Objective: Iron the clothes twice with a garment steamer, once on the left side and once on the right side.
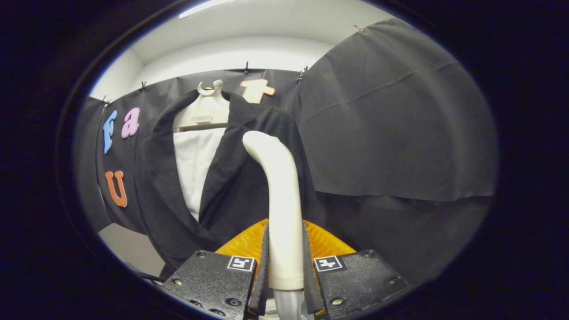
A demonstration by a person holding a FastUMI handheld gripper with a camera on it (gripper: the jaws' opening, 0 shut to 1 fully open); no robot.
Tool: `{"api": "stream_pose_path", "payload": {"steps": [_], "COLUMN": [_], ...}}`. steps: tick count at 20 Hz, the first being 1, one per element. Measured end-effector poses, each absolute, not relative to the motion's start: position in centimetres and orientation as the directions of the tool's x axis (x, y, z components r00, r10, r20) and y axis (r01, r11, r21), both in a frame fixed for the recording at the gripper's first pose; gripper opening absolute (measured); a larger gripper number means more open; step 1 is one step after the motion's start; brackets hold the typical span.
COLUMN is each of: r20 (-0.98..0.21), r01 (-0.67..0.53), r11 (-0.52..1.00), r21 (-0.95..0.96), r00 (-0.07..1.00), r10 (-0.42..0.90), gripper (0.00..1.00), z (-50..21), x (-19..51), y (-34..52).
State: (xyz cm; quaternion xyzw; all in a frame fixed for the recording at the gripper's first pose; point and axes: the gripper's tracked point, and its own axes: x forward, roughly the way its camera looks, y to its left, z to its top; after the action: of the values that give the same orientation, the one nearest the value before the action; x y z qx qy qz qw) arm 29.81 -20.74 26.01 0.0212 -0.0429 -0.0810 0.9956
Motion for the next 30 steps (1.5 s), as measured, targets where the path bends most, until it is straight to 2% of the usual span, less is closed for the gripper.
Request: {"api": "stream_pose_path", "payload": {"steps": [20,30], "r20": [-0.045,-0.097], "r01": [0.246,0.225], "r11": [0.951,0.955], "r21": [-0.185,-0.192], "r00": [0.965,0.964], "r10": [-0.258,-0.246], "gripper": [0.36,0.36], "z": [11.1,7.4], "x": [28.0,27.8], "y": [-19.7,-19.5]}}
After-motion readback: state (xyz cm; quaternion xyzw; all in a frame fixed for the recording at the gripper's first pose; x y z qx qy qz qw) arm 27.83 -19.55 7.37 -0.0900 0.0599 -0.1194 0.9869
